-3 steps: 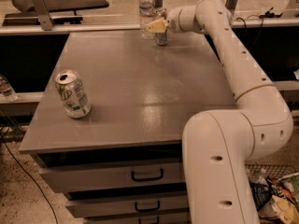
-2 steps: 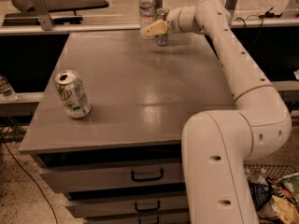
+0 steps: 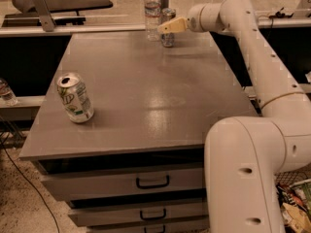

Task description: Move redbull can near water bottle

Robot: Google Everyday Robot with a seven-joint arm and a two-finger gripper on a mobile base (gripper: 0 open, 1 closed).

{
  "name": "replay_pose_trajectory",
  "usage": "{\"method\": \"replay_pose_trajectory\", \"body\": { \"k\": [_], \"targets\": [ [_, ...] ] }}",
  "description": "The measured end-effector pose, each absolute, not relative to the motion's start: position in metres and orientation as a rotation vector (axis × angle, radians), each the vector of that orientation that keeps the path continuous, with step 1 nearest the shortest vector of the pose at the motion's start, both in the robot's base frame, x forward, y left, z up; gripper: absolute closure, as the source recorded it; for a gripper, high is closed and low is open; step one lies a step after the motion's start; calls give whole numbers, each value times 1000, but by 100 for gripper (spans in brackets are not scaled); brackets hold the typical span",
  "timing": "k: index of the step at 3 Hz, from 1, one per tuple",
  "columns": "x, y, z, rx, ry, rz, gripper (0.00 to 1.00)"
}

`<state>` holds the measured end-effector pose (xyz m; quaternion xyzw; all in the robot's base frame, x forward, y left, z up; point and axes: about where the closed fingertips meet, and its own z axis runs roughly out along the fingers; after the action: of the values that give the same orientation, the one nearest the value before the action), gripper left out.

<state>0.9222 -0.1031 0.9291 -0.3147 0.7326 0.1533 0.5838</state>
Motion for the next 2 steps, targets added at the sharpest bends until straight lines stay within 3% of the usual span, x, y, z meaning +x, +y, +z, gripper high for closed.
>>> {"method": "replay_pose_trajectory", "body": {
  "k": [2],
  "targets": [
    [817, -209, 1002, -784, 1534, 386, 0]
  ]
}}
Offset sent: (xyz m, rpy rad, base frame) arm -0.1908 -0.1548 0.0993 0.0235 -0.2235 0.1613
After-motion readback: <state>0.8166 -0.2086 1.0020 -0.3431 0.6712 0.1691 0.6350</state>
